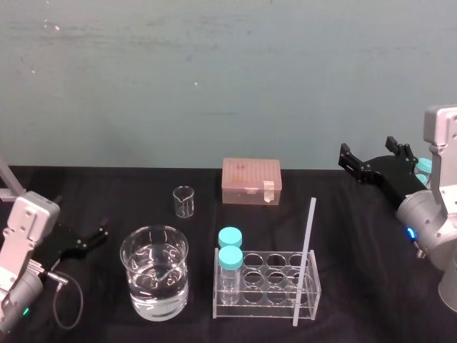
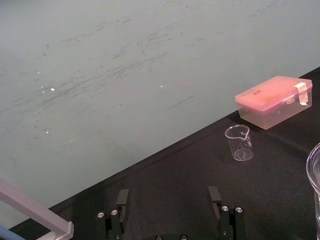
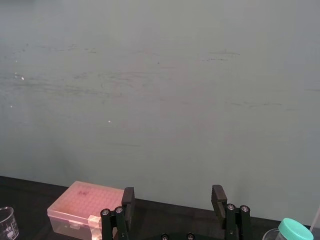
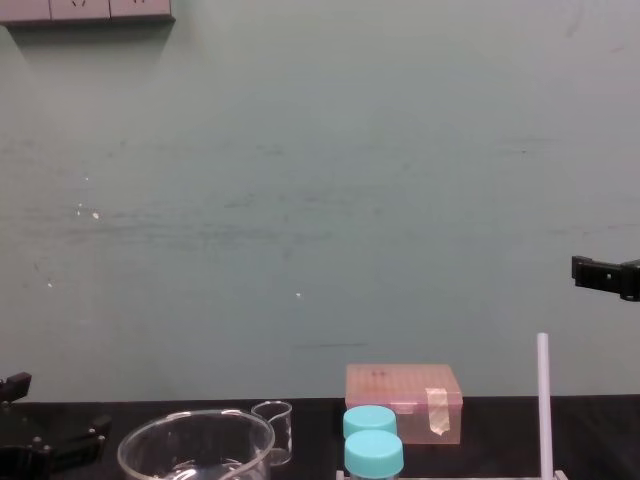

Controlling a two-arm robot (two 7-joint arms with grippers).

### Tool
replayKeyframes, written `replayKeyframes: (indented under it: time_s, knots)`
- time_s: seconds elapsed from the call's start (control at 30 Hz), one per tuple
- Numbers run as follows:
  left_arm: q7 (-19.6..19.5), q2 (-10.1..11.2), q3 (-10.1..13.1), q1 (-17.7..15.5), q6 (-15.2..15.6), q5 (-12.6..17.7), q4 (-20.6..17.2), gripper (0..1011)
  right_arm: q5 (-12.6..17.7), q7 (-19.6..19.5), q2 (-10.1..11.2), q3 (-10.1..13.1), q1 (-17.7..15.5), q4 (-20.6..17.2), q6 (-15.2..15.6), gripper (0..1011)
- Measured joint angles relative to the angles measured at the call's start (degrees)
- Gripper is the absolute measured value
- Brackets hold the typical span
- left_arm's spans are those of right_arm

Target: Pick up the stirring rod with one hand, then place it down.

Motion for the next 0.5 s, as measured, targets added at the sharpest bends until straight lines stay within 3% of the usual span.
replayKeyframes:
  time_s: [0.5]
  knots:
    - [0.0, 0.0, 0.0, 0.0, 0.0, 0.0, 0.0, 1005, -0.2, -0.2, 0.0, -0.1, 0.1, 0.1, -0.2, 1003]
